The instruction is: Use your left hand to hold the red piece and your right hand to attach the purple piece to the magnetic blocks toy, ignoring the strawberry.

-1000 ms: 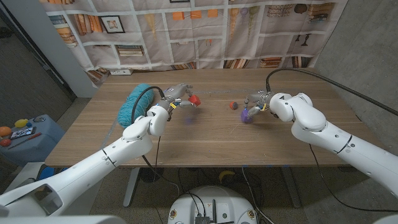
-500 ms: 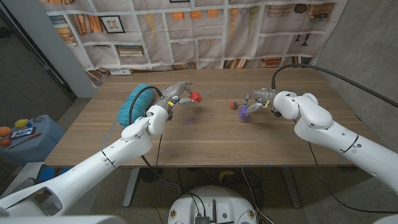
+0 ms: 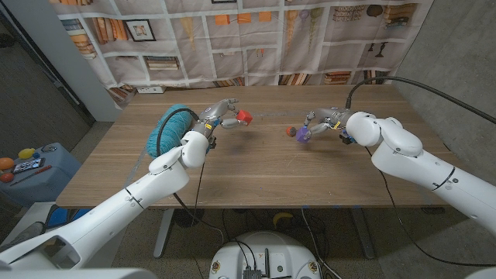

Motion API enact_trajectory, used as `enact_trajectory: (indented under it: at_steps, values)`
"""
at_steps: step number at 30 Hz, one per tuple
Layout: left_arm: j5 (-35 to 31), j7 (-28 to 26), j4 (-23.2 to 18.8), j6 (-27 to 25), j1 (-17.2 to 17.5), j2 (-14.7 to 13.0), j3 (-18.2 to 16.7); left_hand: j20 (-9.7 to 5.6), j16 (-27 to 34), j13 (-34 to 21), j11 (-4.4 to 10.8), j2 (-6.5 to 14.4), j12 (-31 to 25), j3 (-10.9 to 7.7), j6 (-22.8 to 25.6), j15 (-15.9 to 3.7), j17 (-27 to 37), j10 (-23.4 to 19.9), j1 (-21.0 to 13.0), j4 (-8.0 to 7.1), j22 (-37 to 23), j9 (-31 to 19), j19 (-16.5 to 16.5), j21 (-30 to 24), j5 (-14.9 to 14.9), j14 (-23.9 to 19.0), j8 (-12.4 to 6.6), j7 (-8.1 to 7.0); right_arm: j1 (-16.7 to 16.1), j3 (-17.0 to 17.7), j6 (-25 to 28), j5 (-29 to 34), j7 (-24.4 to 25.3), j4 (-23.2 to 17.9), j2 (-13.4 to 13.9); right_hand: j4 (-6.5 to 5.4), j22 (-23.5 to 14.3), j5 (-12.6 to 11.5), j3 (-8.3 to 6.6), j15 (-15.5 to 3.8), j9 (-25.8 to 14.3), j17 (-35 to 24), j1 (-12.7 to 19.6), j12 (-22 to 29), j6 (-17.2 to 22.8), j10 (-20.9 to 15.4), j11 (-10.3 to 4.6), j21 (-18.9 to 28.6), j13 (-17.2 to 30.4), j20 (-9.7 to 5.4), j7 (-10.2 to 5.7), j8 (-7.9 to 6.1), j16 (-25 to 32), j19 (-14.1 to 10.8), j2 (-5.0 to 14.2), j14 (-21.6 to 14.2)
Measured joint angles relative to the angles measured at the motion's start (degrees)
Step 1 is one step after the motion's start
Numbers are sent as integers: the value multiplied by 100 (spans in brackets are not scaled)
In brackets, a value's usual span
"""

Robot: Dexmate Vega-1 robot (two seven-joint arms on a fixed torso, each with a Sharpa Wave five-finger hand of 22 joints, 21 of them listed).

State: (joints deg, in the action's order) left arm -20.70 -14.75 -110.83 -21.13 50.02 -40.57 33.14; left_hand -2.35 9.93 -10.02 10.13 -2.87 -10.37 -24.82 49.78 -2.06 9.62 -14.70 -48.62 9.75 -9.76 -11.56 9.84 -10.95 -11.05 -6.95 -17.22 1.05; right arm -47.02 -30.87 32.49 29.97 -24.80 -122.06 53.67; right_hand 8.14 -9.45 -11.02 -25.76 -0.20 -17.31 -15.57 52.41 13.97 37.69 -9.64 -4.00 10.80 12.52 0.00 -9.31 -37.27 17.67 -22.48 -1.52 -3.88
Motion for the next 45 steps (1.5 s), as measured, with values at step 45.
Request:
enact_trajectory:
  at_steps: [45]
  values:
    - [1922, -675, 574, 1311, 222, 561, -402, -1, 0, 15, -62, 19, 0, 60, 29, 11, 12, 60, 19, -9, 0, 0, -82, 0, -20, 132, 54, 29, -818, 974, -1261, -3912, 2372, 644, 18, -15, 0, 85, 112, 20, 0, -27, 0, 0, 172, -81, 41, 2, 1, -51, 172, 0, -40, 51, 0, 61]
